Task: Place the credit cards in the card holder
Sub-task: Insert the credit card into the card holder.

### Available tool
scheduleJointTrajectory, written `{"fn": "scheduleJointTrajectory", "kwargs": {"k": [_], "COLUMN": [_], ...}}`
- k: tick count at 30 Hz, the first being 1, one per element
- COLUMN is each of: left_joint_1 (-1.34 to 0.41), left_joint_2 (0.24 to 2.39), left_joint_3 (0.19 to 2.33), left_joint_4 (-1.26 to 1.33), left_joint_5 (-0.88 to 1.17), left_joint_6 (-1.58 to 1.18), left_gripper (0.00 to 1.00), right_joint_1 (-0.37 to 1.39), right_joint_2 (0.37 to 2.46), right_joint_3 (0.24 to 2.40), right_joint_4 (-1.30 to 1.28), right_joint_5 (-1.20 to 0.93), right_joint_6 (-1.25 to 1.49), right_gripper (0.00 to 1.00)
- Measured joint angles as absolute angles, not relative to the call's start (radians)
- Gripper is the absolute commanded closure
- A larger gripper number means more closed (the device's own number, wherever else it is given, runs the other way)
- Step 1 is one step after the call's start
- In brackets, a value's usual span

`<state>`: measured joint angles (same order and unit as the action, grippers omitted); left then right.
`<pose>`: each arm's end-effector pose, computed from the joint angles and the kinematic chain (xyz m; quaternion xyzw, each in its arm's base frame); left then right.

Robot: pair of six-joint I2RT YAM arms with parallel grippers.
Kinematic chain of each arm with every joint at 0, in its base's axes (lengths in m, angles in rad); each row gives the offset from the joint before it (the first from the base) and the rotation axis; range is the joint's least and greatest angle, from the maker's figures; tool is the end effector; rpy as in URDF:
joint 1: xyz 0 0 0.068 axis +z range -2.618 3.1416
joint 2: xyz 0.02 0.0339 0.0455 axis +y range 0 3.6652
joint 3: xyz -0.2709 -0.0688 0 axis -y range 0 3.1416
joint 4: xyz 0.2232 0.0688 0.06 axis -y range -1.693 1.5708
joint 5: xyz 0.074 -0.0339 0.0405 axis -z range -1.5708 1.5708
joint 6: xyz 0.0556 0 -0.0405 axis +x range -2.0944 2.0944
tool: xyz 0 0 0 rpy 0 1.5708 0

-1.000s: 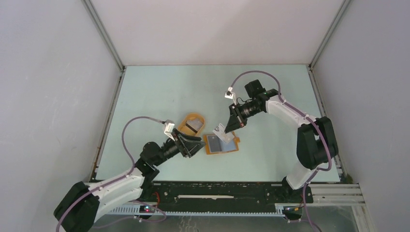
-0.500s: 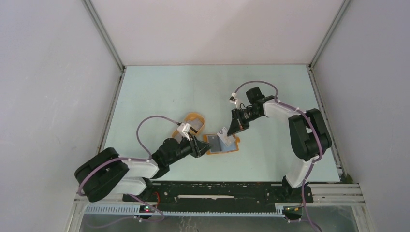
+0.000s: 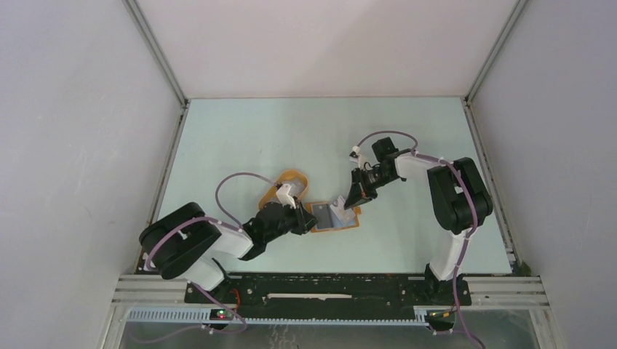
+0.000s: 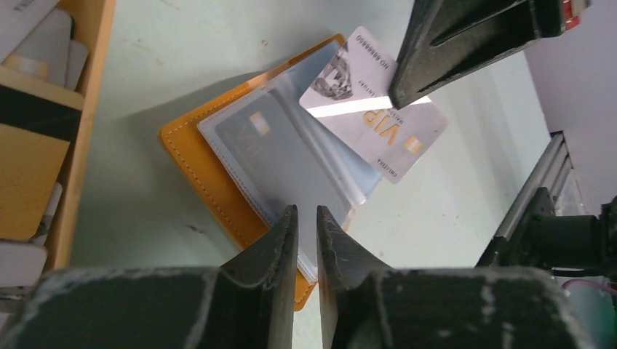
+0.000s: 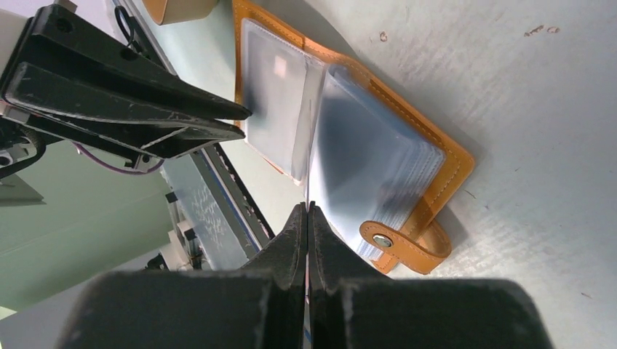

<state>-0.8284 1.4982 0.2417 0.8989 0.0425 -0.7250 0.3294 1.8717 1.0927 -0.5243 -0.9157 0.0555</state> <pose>0.1658 -0.1842 0.1446 0.0545 0.8197 -0.4119 0.3943 0.2978 0.1484 0.1541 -0.1798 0.8726 0.4529 0.0336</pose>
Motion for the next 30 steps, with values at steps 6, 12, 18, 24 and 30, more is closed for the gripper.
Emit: {"fn": "scheduleJointTrajectory", "kwargs": {"k": [6, 12, 18, 24, 30], "left_joint_1": [-0.829, -0.829, -0.830, -0.830, -0.830], "left_joint_2": [1.513, 1.527, 1.537, 1.537, 1.537], "left_joint_3": [0.244, 0.246, 0.260, 0.260, 0.260], "left_joint_4": [0.857, 0.842, 0.837, 0.833, 0.832], "left_joint_5": [0.018, 0.001, 0.001, 0.002, 0.001], "left_joint_6": [-0.725, -0.726, -0.726, -0.726, -0.726], "left_gripper": [0.83, 0.84, 0.85, 0.85, 0.85], "right_joint_1": [0.337, 0.339, 0.344, 0.347, 0.341], "right_joint_2": [1.892, 1.912, 1.917, 1.927, 1.927], "right_joint_3": [1.093, 1.093, 1.093, 1.093, 1.093], "right_joint_4": [-0.511, -0.510, -0.505, -0.505, -0.519], "right_joint_5": [-0.919, -0.926, -0.943, -0.968, -0.979], "right_joint_6": [0.062, 0.066, 0.065, 0.060, 0.035], "right_gripper": [1.00, 1.00, 1.00, 1.00, 1.00]}}
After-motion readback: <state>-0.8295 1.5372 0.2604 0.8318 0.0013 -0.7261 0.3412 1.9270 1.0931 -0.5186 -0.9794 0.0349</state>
